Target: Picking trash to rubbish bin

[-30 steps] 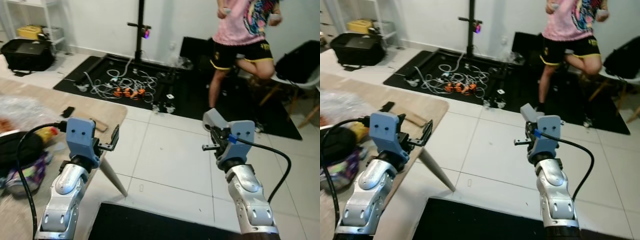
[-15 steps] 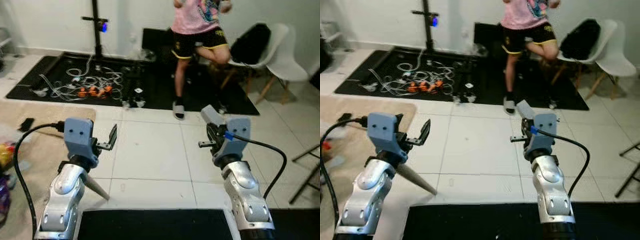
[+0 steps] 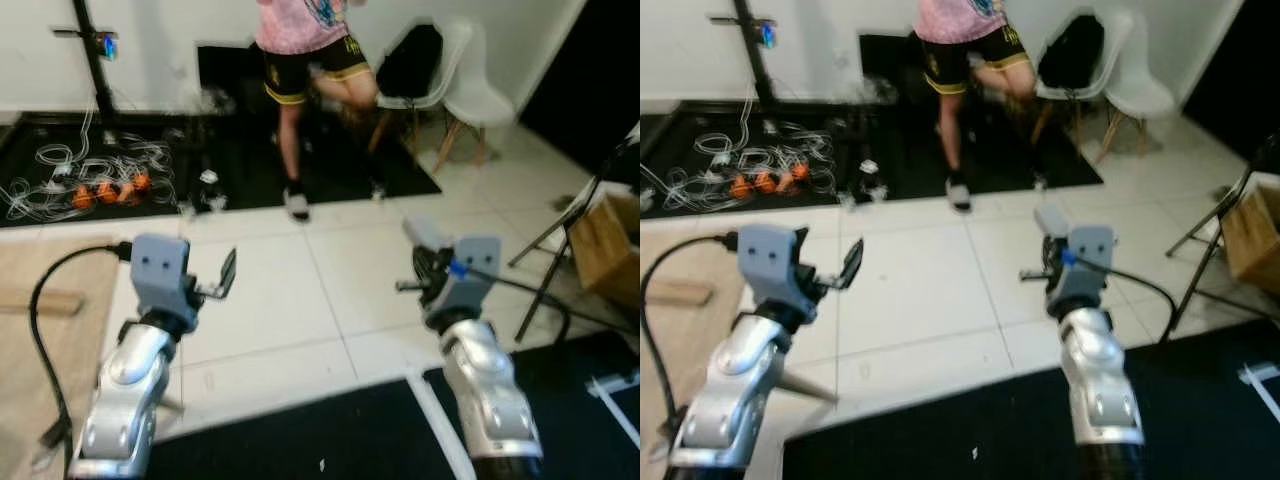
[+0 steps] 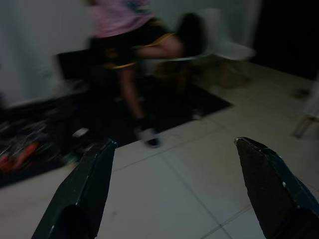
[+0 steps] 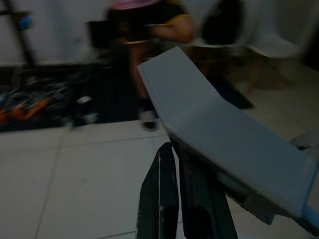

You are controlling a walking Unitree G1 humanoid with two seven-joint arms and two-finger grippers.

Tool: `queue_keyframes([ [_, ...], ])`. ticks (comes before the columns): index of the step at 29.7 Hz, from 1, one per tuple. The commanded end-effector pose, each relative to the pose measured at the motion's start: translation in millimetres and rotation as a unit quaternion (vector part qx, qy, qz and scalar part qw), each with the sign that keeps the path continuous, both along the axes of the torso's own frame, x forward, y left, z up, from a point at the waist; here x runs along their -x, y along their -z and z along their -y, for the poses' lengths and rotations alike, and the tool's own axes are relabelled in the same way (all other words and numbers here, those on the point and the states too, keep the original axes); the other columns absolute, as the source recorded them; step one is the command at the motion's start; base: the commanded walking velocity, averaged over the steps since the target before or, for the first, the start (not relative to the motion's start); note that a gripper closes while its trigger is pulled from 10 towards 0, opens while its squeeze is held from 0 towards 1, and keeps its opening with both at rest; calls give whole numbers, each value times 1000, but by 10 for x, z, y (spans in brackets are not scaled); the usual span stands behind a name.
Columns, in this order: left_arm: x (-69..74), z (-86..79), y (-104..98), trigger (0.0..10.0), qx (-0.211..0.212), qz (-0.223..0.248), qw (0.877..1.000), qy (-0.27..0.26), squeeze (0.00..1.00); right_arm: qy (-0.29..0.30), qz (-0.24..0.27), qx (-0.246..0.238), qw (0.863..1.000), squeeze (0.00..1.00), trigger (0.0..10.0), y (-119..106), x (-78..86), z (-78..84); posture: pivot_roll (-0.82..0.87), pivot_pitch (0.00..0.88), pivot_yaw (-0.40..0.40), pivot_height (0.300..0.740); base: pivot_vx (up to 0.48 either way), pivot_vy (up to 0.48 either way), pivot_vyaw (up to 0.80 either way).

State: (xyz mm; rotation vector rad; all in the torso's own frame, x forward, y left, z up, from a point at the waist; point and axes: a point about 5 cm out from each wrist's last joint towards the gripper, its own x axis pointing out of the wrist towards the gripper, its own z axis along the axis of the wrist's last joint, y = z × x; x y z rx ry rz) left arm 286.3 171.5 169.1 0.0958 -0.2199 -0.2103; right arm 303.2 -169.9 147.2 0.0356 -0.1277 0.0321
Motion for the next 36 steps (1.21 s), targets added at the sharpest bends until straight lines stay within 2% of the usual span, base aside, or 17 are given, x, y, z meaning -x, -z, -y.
queue_keyframes([
  [1,-49,0,-4,10000,-15,-10,1000,16,0,20,-2,-6,1000,0,10000,57,56,45,1,82,37,740,0,0,-725],
  [11,-92,18,-26,10000,-21,-12,999,28,0,32,-8,-14,999,0,10000,118,129,33,4,94,56,740,0,0,-729],
  [36,-49,28,30,10000,-5,-20,1000,17,0,23,-13,-11,1000,0,10000,117,99,27,1,97,22,740,0,0,-729],
])
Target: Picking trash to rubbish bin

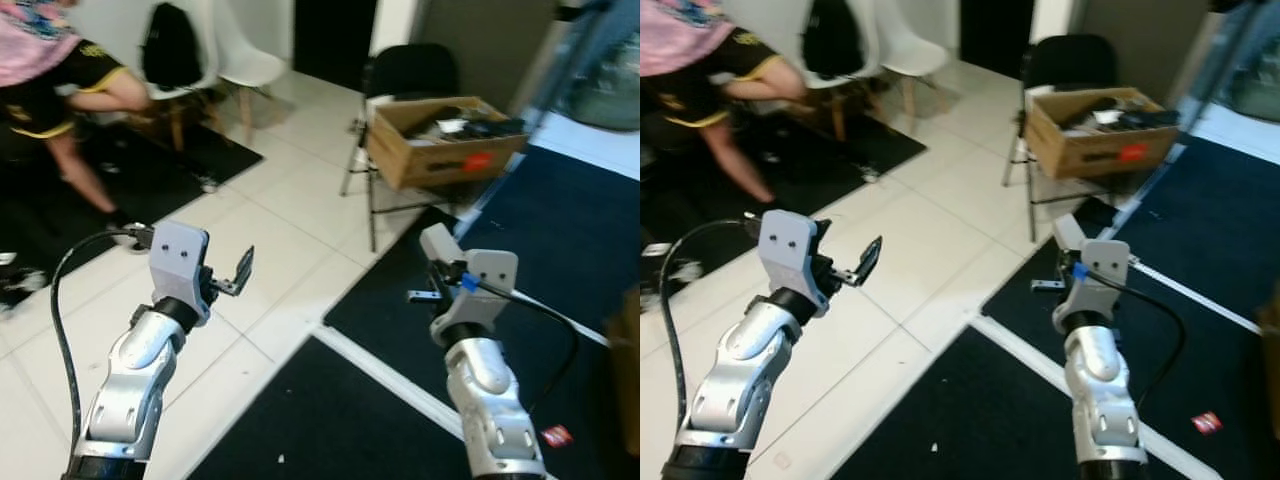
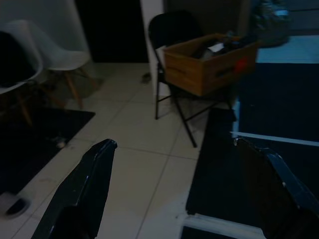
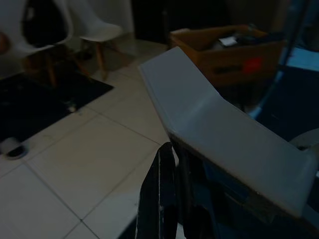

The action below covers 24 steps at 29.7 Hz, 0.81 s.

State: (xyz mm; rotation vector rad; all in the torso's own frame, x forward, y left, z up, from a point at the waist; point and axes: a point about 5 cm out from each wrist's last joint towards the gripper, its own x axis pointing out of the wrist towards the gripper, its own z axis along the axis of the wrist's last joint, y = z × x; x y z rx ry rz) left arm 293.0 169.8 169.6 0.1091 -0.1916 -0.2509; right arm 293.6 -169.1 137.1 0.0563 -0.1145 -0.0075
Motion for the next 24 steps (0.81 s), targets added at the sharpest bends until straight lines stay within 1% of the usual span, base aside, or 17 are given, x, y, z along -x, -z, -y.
queue_keyframes([
  [1,23,4,44,10000,8,-7,1000,-5,0,2,-7,1,1000,0,10000,17,-2,32,1,97,19,740,0,0,-731],
  [10,66,-12,82,10000,17,-10,1000,-18,0,-8,-10,6,1000,0,10000,13,-43,27,2,92,-7,740,0,0,-728],
  [24,97,-18,124,10000,24,-15,999,-27,0,-16,-13,8,1000,0,10000,27,-57,25,0,85,-17,740,0,0,-727],
])
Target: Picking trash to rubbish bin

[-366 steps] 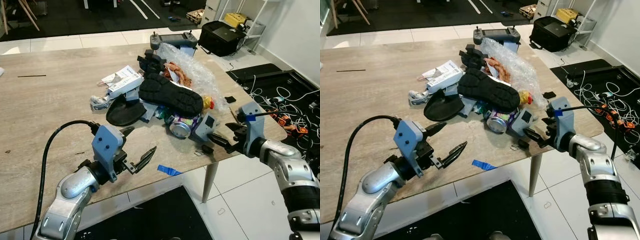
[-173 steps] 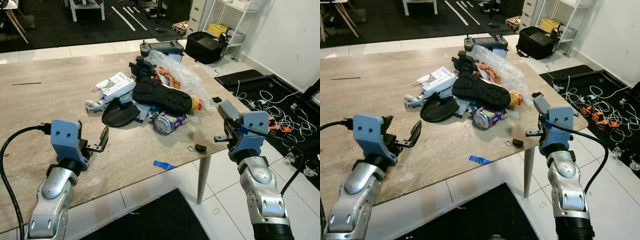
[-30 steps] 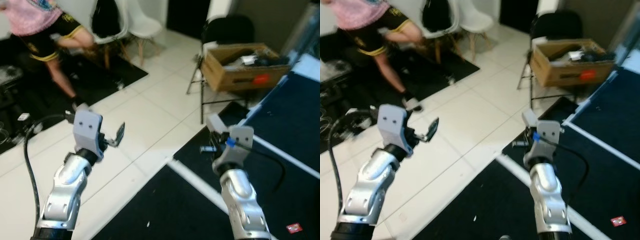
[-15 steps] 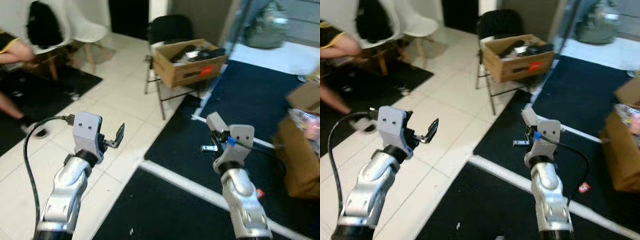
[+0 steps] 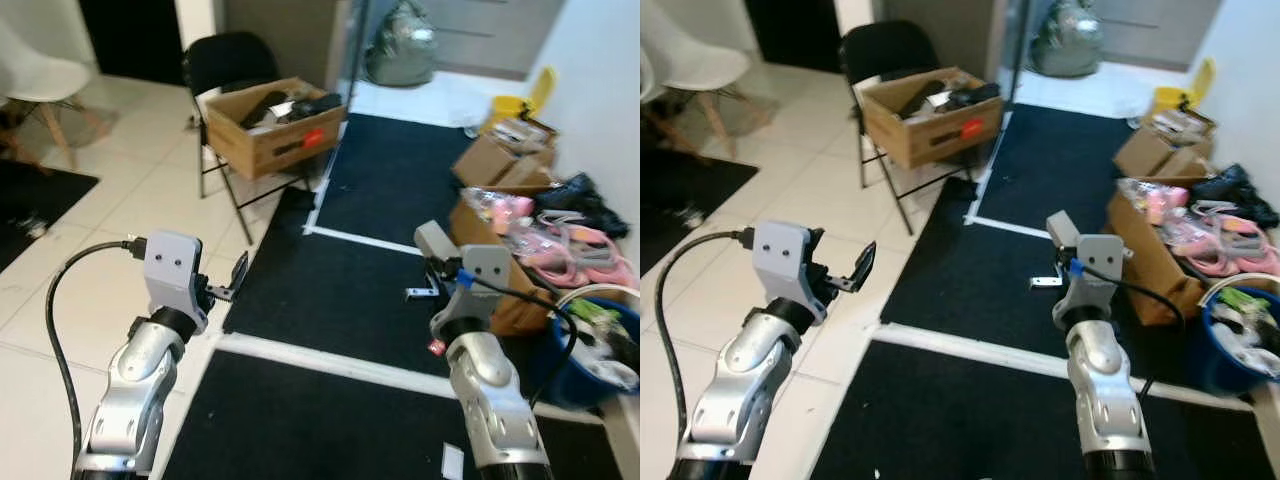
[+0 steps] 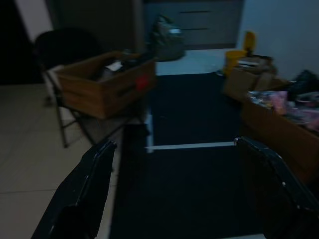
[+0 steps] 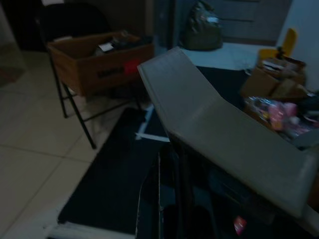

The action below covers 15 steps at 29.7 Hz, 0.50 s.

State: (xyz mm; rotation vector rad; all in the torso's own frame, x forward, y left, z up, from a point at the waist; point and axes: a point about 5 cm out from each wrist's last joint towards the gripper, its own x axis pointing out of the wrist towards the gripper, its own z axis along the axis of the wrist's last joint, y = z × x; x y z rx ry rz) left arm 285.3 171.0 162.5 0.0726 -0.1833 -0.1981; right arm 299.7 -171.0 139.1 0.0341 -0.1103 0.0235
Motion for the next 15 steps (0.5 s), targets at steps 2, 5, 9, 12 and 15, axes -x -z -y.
queue_keyframes([
  [2,32,-5,77,10000,9,-15,1000,-4,0,-1,-13,-3,1000,0,10000,57,3,6,0,82,-19,740,0,0,-728],
  [5,40,-11,104,10000,15,-24,1000,-9,0,-3,-16,-3,1000,0,10000,74,-2,6,0,82,-19,740,0,0,-729],
  [9,42,-21,134,10000,18,-36,999,-13,0,-5,-18,-3,1000,0,10000,90,-4,6,3,77,-25,740,0,0,-728],
  [12,44,-27,159,10000,16,-45,999,-17,0,-5,-20,-4,1000,0,10000,100,-8,7,6,77,-24,740,0,0,-731],
  [15,48,-27,177,10000,14,-48,999,-21,0,-5,-34,-9,999,0,10000,146,-13,7,7,77,-28,740,0,0,-731],
])
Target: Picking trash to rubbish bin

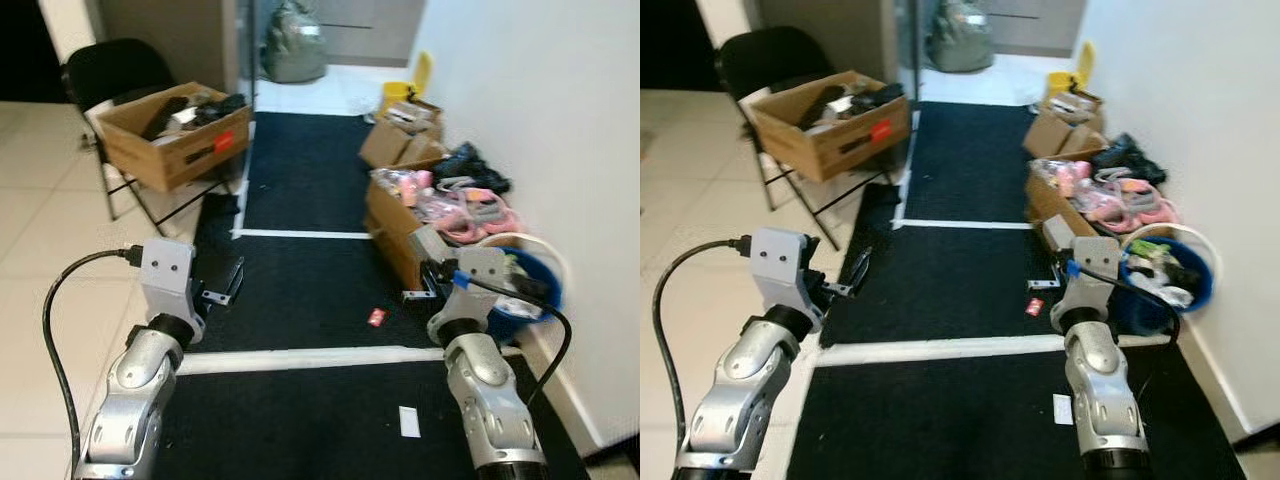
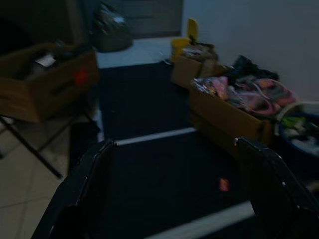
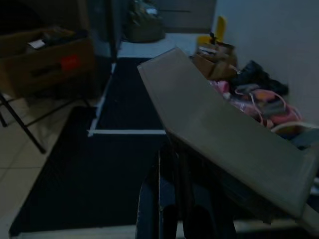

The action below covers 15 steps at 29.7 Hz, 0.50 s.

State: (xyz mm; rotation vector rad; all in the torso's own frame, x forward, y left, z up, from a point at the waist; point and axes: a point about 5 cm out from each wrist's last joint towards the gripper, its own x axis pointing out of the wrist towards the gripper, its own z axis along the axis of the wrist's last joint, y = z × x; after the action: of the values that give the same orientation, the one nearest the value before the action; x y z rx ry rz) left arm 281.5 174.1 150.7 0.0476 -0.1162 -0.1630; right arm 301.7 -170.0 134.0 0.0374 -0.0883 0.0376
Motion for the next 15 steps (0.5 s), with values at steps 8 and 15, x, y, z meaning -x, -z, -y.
queue_keyframes([
  [8,33,-67,232,10000,14,-52,998,-37,0,-26,-134,15,990,0,10000,493,32,-19,9,82,-44,740,0,0,-351],
  [15,109,-199,503,10000,-15,-90,993,-77,0,-48,-173,33,983,0,10000,764,90,-69,4,85,-53,740,0,0,0],
])
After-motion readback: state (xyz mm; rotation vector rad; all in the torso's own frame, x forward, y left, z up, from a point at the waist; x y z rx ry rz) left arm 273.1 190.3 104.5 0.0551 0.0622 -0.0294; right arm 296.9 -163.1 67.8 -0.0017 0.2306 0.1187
